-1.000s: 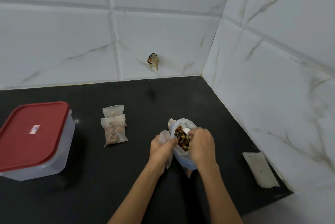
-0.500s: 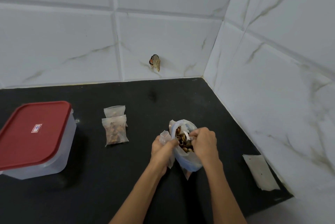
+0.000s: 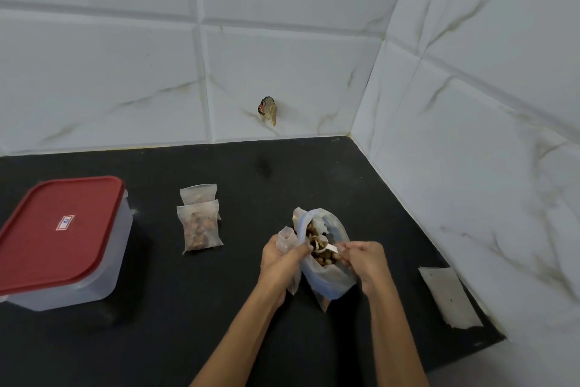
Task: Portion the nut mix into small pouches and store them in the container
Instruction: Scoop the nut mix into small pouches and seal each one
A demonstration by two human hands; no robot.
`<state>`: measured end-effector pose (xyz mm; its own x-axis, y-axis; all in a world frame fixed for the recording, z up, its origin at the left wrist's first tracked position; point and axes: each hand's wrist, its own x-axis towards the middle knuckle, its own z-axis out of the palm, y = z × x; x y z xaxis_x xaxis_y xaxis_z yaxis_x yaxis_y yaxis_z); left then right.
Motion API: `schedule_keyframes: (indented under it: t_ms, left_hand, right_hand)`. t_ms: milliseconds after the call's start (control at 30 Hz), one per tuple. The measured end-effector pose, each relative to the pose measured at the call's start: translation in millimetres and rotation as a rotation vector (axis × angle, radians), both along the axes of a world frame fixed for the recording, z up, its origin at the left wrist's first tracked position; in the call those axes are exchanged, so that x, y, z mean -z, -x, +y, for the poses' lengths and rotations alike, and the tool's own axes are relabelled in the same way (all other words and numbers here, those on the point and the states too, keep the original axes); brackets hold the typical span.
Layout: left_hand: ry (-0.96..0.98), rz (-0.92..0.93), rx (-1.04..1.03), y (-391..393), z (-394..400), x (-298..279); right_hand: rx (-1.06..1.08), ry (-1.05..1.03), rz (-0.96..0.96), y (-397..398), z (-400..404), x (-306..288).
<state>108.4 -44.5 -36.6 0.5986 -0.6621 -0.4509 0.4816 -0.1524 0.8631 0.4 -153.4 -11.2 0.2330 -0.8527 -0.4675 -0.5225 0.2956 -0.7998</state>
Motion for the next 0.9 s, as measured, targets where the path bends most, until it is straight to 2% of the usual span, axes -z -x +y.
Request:
schedule_keyframes:
  t_ms: [100,233,300,367,567,767,900]
  left_hand:
    - [-0.010,-0.071,-0.025,1.2,3.8,-4.3]
    - [-0.068,-0.361,-0.060,4.3,10.2,-17.2]
    - [-0.078,-0.439,-0.057,4.6,10.6,-19.8]
    - [-0.097,-0.420,-0.053,3.2,10.7,-21.2]
    - [-0.084,-0.201,-0.024,0.2,7.5,-16.8]
    - [-0.049,-0.131,0.040,-1.7,6.6,-15.7]
    - [-0.032,-0.085,0.023,-1.3,8.5,-13.8]
  right_hand:
    - [0.016,0.005,-0.065,4.8,2.8,-5.6]
    - [0.008,-0.034,-0.109,9.7,5.5,-6.0]
    - [0.014,-0.027,-0.091,9.2,7.5,-3.8]
    - [0.003,0.012,-0.043,6.4,9.5,-2.2]
    - [-0.117,0.158,0.106,-1.2,12.3,-3.5]
    - [-0.191,0.086,0.140,-2.7,8.6,-8.2]
    - [-0.113,-0.052,0.065,3.2,6.0,-3.9]
